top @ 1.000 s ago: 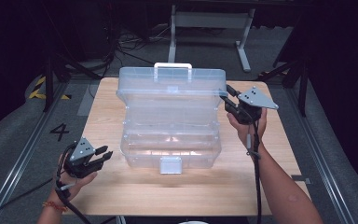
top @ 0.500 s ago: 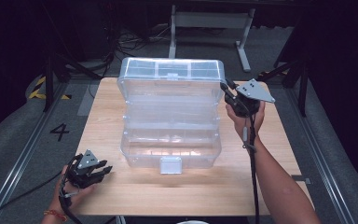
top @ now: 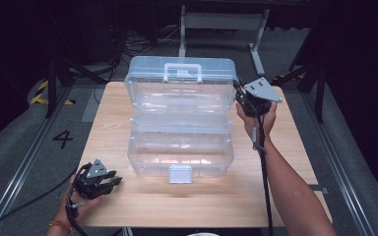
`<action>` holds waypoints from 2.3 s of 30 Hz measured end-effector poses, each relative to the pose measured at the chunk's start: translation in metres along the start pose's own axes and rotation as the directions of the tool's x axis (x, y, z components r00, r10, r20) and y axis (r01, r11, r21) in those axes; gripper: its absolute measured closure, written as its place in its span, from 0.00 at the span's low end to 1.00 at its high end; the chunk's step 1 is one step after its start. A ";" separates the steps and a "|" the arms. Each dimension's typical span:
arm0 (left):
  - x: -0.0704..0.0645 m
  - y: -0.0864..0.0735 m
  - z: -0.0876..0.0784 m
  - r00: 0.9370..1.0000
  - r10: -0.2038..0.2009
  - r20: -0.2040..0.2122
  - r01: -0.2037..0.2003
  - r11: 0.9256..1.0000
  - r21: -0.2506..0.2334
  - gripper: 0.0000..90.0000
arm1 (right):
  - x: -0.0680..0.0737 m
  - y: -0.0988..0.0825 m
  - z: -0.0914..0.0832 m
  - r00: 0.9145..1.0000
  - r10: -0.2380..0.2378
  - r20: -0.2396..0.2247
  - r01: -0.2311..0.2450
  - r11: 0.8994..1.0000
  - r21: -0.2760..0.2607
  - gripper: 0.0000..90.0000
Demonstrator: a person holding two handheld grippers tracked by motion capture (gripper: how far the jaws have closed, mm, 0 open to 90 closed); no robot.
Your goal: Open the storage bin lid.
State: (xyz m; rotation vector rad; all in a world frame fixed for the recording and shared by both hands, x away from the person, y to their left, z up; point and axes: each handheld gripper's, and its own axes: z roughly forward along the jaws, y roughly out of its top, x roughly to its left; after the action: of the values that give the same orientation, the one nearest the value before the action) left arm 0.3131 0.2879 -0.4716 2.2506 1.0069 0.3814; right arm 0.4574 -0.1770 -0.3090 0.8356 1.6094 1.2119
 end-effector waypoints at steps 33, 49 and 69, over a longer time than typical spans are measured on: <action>0.003 -0.006 0.007 1.000 -0.018 -0.006 0.017 0.998 -0.060 0.36 | -0.020 0.007 0.049 0.998 0.058 -0.030 -0.056 0.996 0.075 0.94; 0.002 -0.006 0.008 0.999 -0.049 -0.013 0.048 0.997 -0.062 0.31 | -0.029 0.005 0.070 0.992 0.115 -0.056 -0.108 0.988 0.112 0.95; 0.002 -0.006 0.008 0.999 -0.049 -0.017 0.048 0.997 -0.062 0.31 | -0.038 -0.003 0.102 0.987 0.145 -0.063 -0.132 0.976 0.176 0.94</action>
State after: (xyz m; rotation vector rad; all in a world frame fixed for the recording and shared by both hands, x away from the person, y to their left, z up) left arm 0.3149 0.2894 -0.4816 2.1671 1.0431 0.4073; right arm 0.5663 -0.1781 -0.3109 1.0365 1.7595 1.2265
